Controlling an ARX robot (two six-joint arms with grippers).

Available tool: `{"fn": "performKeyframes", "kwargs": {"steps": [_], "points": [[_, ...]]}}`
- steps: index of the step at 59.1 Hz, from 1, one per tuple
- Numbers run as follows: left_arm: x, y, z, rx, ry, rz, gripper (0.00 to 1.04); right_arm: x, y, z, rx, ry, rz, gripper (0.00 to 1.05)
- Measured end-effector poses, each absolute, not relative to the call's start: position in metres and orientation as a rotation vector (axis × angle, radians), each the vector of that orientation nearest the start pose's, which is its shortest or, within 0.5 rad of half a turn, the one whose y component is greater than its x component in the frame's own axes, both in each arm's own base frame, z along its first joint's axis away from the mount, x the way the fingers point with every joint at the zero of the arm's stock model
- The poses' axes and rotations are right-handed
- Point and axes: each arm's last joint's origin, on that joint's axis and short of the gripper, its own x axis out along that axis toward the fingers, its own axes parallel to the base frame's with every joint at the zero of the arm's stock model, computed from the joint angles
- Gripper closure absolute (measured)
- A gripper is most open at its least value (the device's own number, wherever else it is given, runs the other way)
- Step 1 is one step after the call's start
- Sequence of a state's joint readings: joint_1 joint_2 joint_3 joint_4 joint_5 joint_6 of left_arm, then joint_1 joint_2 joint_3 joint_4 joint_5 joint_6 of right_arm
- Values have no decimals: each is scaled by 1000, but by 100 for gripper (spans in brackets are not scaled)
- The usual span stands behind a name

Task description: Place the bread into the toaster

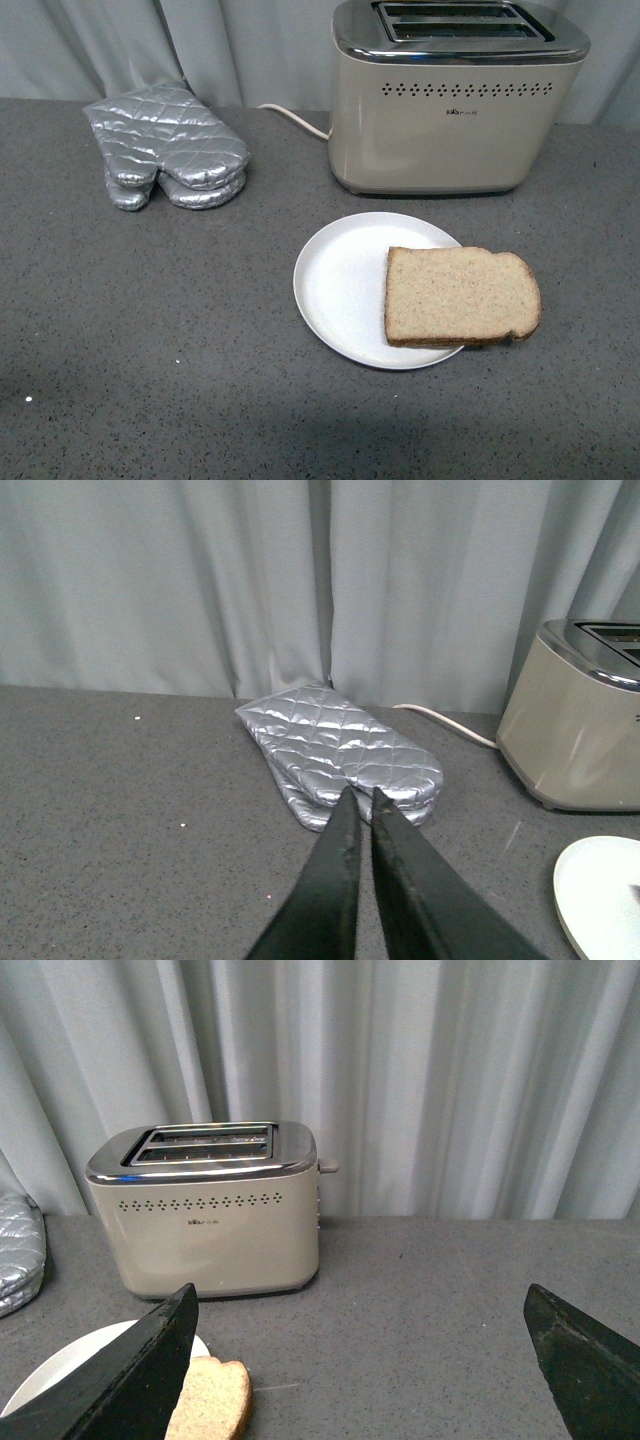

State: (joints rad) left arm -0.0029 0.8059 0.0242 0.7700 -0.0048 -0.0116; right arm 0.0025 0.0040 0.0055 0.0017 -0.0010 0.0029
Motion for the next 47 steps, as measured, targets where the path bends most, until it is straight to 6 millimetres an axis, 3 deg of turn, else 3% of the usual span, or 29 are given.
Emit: {"fn": "performKeyframes", "kwargs": {"steps": [47], "points": [[117,0,173,-8,-22,-3,101,98,0,165,3,-3,3,10]]}}
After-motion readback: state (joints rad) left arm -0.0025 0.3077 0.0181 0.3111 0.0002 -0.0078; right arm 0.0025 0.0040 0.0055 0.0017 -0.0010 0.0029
